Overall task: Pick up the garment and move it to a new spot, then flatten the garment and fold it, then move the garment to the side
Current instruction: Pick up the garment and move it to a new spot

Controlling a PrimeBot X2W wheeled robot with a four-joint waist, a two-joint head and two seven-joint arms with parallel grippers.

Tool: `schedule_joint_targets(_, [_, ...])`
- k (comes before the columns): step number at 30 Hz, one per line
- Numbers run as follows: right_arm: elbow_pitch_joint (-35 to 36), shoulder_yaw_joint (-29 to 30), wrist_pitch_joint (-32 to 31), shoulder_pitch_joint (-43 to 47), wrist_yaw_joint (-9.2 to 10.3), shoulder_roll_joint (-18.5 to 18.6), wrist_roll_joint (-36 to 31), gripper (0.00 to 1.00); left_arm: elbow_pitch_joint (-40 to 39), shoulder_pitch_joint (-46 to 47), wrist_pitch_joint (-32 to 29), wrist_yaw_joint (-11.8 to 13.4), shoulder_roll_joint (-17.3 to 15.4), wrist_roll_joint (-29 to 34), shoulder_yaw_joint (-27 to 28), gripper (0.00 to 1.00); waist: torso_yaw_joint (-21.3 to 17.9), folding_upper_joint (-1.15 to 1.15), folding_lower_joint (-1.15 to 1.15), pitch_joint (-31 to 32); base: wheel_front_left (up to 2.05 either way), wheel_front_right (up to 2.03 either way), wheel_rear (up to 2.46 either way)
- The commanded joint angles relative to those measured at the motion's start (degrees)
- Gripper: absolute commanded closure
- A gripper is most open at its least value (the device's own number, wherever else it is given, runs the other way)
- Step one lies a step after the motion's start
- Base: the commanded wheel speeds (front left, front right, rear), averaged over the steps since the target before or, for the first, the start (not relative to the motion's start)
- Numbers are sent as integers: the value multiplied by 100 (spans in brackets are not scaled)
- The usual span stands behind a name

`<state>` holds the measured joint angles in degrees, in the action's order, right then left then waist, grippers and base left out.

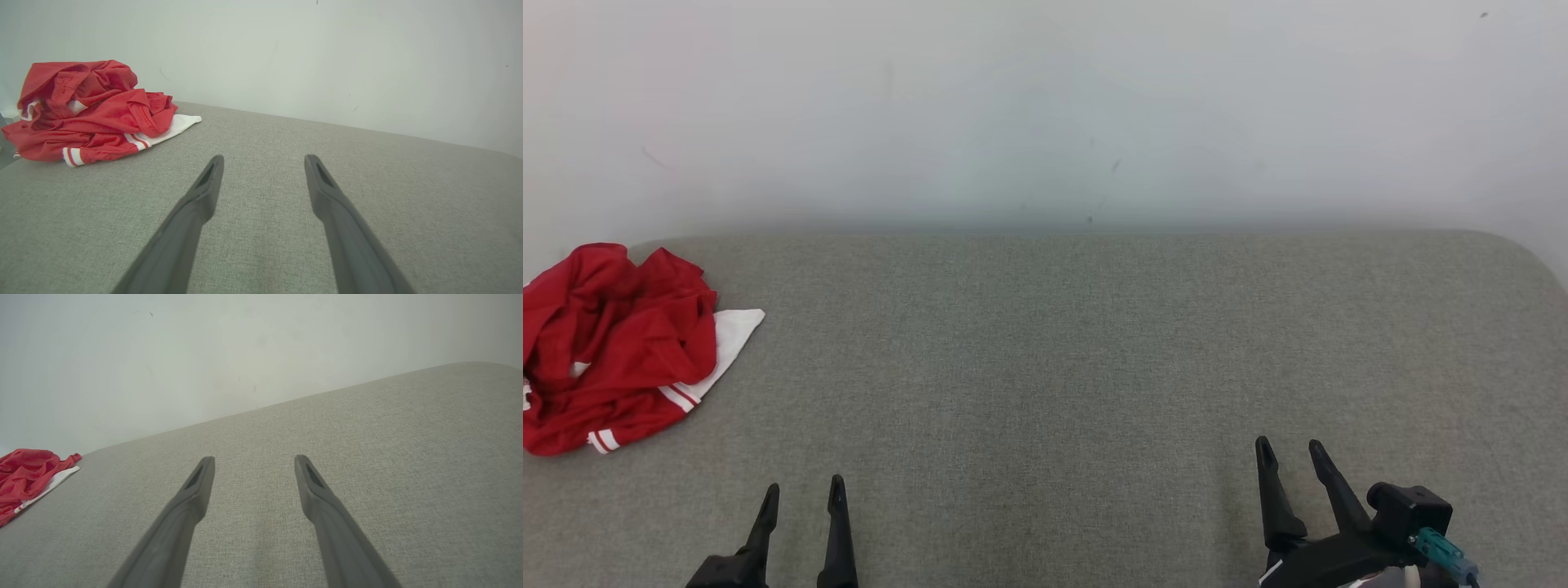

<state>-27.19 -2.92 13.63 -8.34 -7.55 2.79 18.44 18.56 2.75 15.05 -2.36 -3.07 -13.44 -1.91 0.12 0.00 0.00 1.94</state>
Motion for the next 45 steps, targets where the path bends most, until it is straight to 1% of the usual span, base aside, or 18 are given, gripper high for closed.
schedule_joint_targets(1, [8, 8, -4, 1, 12, 17, -46, 0, 23, 57, 23, 15, 11, 19, -4, 0, 8, 0, 0, 2, 0, 0, 0])
schedule_joint_targets(6, [34, 118, -40, 44, 12, 16, -297, 0, 54, 83, 23, 43, 10, 72, -37, 0, 115, 0, 0, 9, 0, 0, 0])
schedule_joint_targets(14, [146, 226, -150, 133, 12, 14, -523, 0, 108, 47, 23, 79, -5, 150, -49, 0, 509, 0, 0, 21, 0, 0, 0])
schedule_joint_targets(15, [171, 246, -189, 164, 12, 15, -563, 0, 99, 27, 23, 88, -6, 139, -31, 0, 665, 0, 0, 33, 0, 0, 0])
schedule_joint_targets(19, [259, 279, -240, 206, 12, 14, -707, 0, 79, -23, 23, 124, -9, 166, -7, 0, 1039, 0, 0, 64, 0, 0, 0])
schedule_joint_targets(20, [311, 318, -266, 253, 12, 13, -830, 0, 83, -50, 23, 121, -27, 190, 1, 0, 1256, 0, 0, 85, 0, 0, 0])
schedule_joint_targets(22, [352, 321, -301, 266, 12, 17, -911, 0, 93, -90, 23, 137, -64, 203, 36, 0, 1458, 0, 0, 112, 0, 0, 0])
schedule_joint_targets(33, [378, 193, -295, 377, 12, 14, -660, 0, 85, -217, 23, 204, -261, 210, 117, 0, 2672, 0, 0, 259, 0, 0, 0])
schedule_joint_targets(40, [308, -133, -316, 81, 12, 16, -584, 0, -173, -399, 23, 375, -313, 88, 362, 0, 2852, 0, 0, 72, 0, 0, 0])
schedule_joint_targets(45, [216, -229, -279, -46, 12, 16, -563, 0, -289, -485, 23, 420, -317, 32, 440, 0, 2895, 0, 0, 9, 0, 0, 0])
